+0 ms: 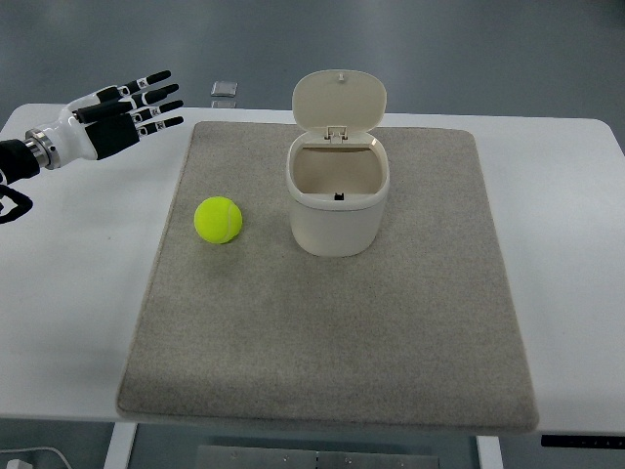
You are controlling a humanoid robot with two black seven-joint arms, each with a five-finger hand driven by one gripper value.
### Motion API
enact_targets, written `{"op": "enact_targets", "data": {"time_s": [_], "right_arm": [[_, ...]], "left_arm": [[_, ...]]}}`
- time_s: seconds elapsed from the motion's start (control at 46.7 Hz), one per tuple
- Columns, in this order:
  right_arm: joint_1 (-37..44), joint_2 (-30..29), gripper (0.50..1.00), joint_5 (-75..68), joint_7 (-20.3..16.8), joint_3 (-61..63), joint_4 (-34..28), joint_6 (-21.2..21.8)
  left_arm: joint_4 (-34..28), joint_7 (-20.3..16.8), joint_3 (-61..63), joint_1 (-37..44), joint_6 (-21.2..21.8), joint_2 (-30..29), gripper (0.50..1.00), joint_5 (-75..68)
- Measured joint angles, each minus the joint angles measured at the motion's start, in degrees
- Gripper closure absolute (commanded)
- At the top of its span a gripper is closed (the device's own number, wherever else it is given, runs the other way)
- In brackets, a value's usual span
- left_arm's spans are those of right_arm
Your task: Put tennis ball into box with left hand
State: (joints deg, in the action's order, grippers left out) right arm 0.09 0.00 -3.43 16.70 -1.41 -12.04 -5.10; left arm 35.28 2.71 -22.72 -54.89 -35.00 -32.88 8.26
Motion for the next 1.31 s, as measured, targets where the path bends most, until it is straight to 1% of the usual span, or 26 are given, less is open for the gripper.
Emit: {"op": "enact_targets", "data": {"time_s": [0.064, 0.193, 0.364, 0.514, 0.621, 0.707, 0.728, 0.792, 0.814, 0.878, 0.942, 0.985, 1.156, 1.306], "right_arm": [[0.0, 0.0, 0.562, 0.0, 0.0, 0.0, 0.0, 0.0], [0.0, 0.0, 0.562, 0.0, 0.0, 0.0, 0.0, 0.0], [0.0, 0.0, 0.562, 0.0, 0.0, 0.0, 0.0, 0.0], [0.0, 0.0, 0.562, 0.0, 0.0, 0.0, 0.0, 0.0], [0.0, 0.0, 0.562, 0.0, 0.0, 0.0, 0.0, 0.0], [0.0, 0.0, 0.562, 0.0, 0.01, 0.0, 0.0, 0.0], [0.01, 0.0, 0.562, 0.0, 0.01, 0.0, 0.0, 0.0], [-0.01, 0.0, 0.562, 0.0, 0.01, 0.0, 0.0, 0.0], [0.01, 0.0, 0.562, 0.0, 0.01, 0.0, 0.0, 0.0], [0.0, 0.0, 0.562, 0.0, 0.0, 0.0, 0.0, 0.0], [-0.01, 0.0, 0.562, 0.0, 0.0, 0.0, 0.0, 0.0], [0.0, 0.0, 0.56, 0.0, 0.0, 0.0, 0.0, 0.0], [0.0, 0.0, 0.562, 0.0, 0.0, 0.0, 0.0, 0.0], [0.0, 0.0, 0.562, 0.0, 0.0, 0.0, 0.0, 0.0]], "left_arm": [[0.16, -2.7, -0.65, -0.96, 0.0, -0.36, 0.51, -6.16], [0.41, -10.14, -1.61, -1.36, 0.0, -0.61, 0.51, -13.08], [4.3, -14.87, -1.82, -1.8, 0.0, -2.52, 0.519, -26.31], [7.97, -20.52, -2.05, -1.88, -0.01, -4.29, 0.523, -34.96], [12.81, -21.57, -2.06, -1.86, -0.01, -6.3, 0.525, -40.14], [18.47, -21.81, -2.05, -1.67, 0.0, -8.57, 0.525, -45.87], [20.46, -21.86, -1.98, -1.39, 0.8, -9.27, 0.525, -47.55], [25.18, -21.89, -1.57, -0.74, 6.25, -10.59, 0.523, -51.6], [26.89, -21.89, -1.33, -0.61, 8.78, -10.97, 0.525, -53.13], [29.89, -21.89, -0.34, 0.11, 14.39, -11.58, 0.525, -56.64], [31.33, -21.89, 0.94, 0.82, 17.77, -11.59, 0.525, -59.1], [31.68, -21.89, 1.42, 0.9, 18.88, -11.57, 0.527, -60.42], [31.7, -21.87, 1.85, 0.7, 19.42, -11.44, 0.555, -63.99], [31.78, -21.91, 1.89, 0.67, 19.58, -11.23, 0.555, -73.04]]}}
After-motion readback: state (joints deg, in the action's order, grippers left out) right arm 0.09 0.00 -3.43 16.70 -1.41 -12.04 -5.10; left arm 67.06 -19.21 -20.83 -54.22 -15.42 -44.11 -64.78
